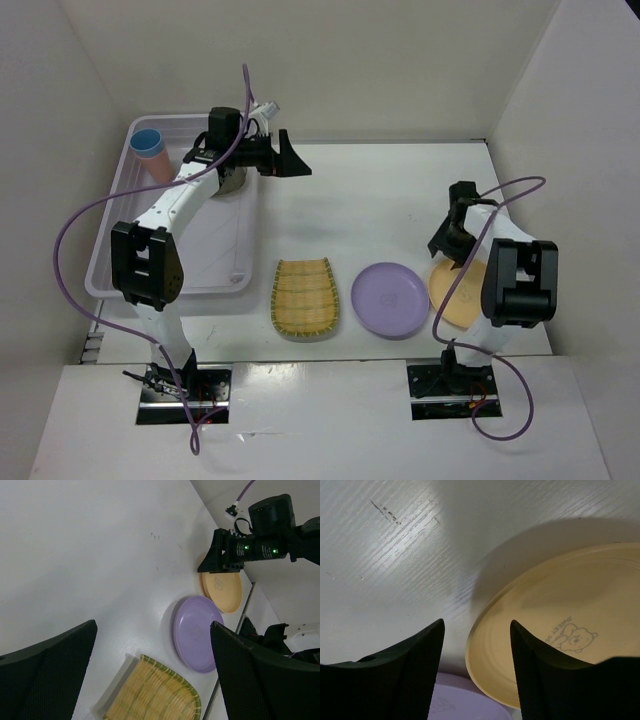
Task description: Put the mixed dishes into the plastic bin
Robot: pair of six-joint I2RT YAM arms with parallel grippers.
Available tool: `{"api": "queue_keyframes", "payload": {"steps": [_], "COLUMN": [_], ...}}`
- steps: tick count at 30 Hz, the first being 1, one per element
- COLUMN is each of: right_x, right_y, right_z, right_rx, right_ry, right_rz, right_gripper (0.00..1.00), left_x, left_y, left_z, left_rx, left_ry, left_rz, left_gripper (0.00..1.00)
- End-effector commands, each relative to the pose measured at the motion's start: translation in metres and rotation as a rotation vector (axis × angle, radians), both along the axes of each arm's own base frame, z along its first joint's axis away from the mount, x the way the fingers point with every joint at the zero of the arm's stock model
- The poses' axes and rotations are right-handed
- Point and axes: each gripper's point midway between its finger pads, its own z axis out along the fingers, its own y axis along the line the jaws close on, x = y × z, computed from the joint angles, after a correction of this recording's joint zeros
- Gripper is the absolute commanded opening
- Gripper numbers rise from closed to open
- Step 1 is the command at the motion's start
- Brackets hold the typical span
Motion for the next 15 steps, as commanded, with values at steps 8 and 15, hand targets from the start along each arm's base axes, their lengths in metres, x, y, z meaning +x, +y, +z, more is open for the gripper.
{"api": "queue_keyframes", "payload": {"steps": [8,15], "right_x": [0.011,0.044], "right_y": [0.006,0.001], "right_z": [-0.026,-0.005], "right_rx": [0.006,-0.031], "right_ry": [0.037,-0.036], "right_rz": [0.025,0.059], "right_gripper": [0.26,0.0], "left_x": [0.003,-0.006], "left_y": [0.001,-0.001], "left_z": [0.016,0.016], "left_rx": [-0.005,-0.02], "left_ry": [-0.078,-0.075], "left_rz": [-0.039,-0.08], "left_gripper": [1.0,1.0]}}
